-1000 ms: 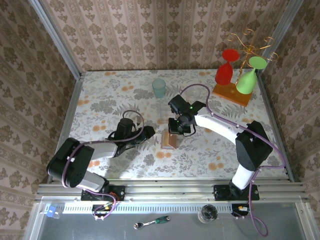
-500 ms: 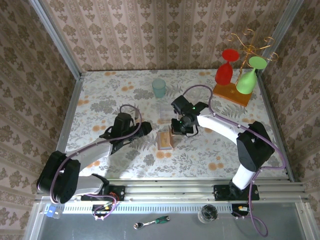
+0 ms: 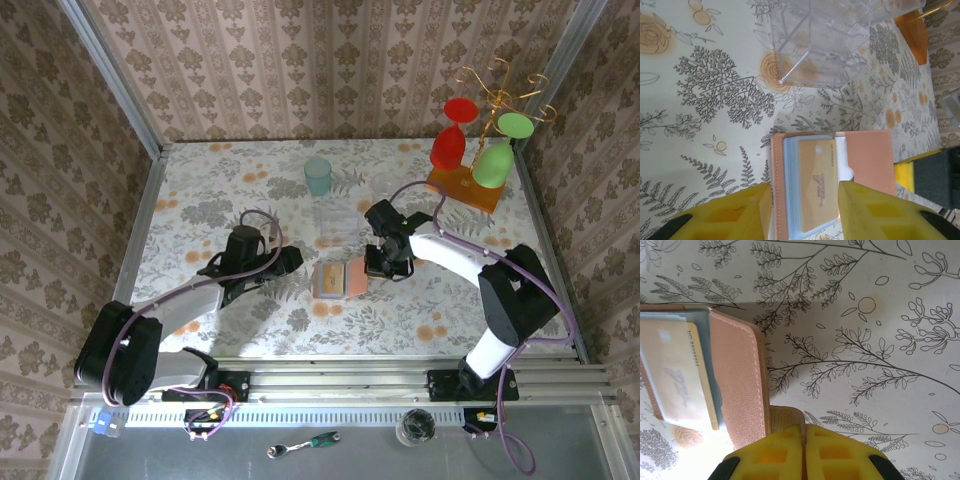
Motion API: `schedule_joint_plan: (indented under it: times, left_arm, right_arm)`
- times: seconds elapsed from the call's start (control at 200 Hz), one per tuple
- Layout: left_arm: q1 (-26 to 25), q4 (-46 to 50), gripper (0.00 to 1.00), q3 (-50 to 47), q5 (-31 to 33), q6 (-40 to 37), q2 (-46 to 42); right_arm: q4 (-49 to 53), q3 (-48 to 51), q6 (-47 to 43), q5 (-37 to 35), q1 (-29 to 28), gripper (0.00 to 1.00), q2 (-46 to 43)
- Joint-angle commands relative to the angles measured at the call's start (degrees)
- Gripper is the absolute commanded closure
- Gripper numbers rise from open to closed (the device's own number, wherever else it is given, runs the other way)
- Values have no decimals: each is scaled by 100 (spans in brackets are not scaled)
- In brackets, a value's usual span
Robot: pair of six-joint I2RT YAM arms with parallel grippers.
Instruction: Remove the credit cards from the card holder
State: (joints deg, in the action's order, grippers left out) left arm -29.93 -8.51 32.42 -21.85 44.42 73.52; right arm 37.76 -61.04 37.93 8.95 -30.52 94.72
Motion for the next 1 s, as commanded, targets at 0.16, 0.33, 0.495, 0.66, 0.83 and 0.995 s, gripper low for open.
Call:
schedule_joint_plan:
  times: [0.16,0.33,0.495,0.66,0.83,0.995]
  left_arm:
    - [-114,119,72,316,-252,-108,400]
    - [-152,-261,79,393,-589,231,1029]
    - [-223,-502,85,422,-743,424,1412]
    - [-271,-633,89,481,-915,514,1707]
    - [-276,-672,97,489,-979,607,1910]
    - [-276,-630,100,510,-1039,628,2027]
  right_arm:
    - [-373,2,74,-157,112,94,299]
    - [-453,-67,8,-148,221,94,483]
    - [-471,-33,-2,-215,264,94,516]
    - [-547,69,34,-202,275,94,468]
    - [-638,233,173,-157,258,95,356]
    - [-744,451,381,-131,209,95,205]
